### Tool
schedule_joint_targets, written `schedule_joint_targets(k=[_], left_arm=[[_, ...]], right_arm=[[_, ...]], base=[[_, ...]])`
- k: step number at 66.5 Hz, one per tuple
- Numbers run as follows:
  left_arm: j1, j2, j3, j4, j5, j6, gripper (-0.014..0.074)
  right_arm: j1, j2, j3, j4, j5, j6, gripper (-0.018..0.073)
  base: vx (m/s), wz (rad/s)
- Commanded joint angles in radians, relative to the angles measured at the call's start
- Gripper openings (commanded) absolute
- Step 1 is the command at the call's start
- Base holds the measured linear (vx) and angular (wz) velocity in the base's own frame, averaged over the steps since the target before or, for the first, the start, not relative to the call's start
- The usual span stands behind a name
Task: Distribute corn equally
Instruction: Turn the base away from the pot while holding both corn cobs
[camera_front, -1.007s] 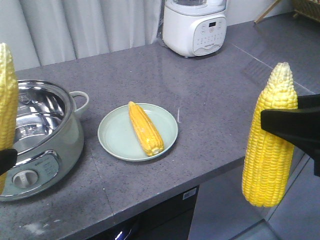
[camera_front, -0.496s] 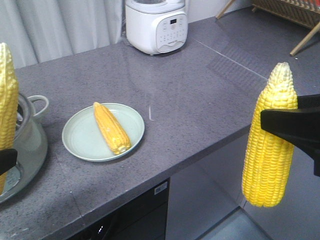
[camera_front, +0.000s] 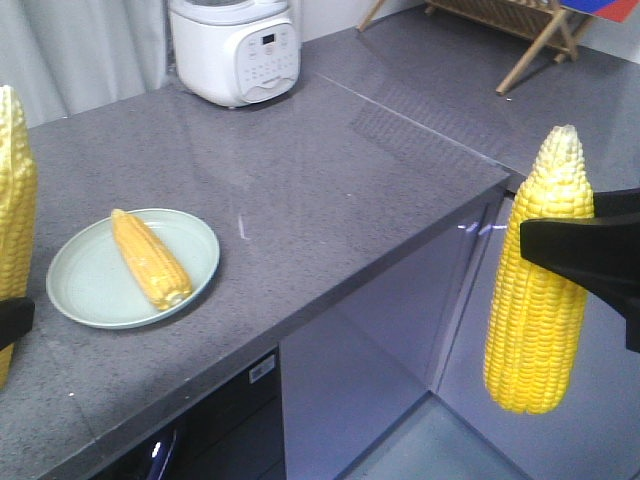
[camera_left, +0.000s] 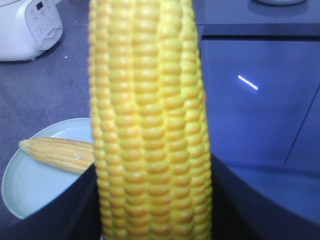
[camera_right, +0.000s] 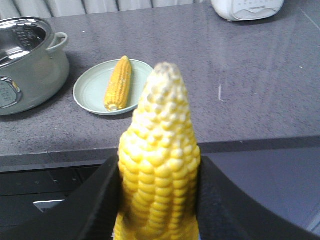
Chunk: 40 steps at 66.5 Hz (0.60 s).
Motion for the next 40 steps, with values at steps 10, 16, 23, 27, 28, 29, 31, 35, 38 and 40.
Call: schedule_joint_targets(k=[10, 16, 23, 27, 28, 29, 31, 35, 38, 40], left_arm=[[-0.005, 0.003, -0.022, -0.005, -0.075, -0.009, 0.0271], [-0.005, 0.003, -0.022, -0.005, -0.075, -0.009, 0.0271], [-0.005, 0.003, -0.022, -0.005, -0.075, -0.009, 0.0271], [-0.005, 0.003, -0.022, -0.005, -0.075, -0.009, 0.0271], [-0.005, 0.003, -0.022, -0.005, -0.075, -0.009, 0.0271], [-0.005, 0.003, -0.022, -0.005, -0.075, -0.009, 0.0271], [-0.005, 0.003, -0.022, -0.005, -0.075, -0.009, 0.0271], [-0.005, 0.003, -0.022, -0.005, -0.075, -0.009, 0.0271], [-0.005, 0.003, -0.022, -0.005, -0.075, -0.009, 0.0271], [-0.005, 0.003, -0.022, -0.005, -0.075, -0.009, 0.0271]], right_arm=[[-0.003, -0.007, -0.024, 0.040, -0.055, -0.010, 0.0244], [-0.003, -0.007, -0.024, 0.040, -0.055, -0.010, 0.0244], [-0.003, -0.007, -0.024, 0.040, -0.055, -0.010, 0.0244], [-0.003, -0.007, -0.024, 0.040, -0.055, -0.010, 0.0244], [-0.003, -0.007, -0.024, 0.040, -0.055, -0.010, 0.0244], [-0.003, -0.007, -0.024, 0.040, -0.055, -0.010, 0.0244], [-0.003, -0.007, -0.024, 0.040, -0.055, -0.010, 0.0244], [-0.003, -0.007, -0.024, 0.040, -0.055, -0.010, 0.0244], [-0.003, -0.007, -0.024, 0.040, -0.055, -0.010, 0.0244], [-0.003, -0.007, -0.024, 0.040, -0.055, -0.010, 0.0244]], base=[[-0.03, -0.29], [-0.04, -0.31], [-0.04, -0.31], [-0.04, -0.31], [-0.04, -0.30], [-0.04, -0.31], [-0.04, -0.31], [-0.04, -0.31], [-0.04, -0.30], [-0.04, -0.30]])
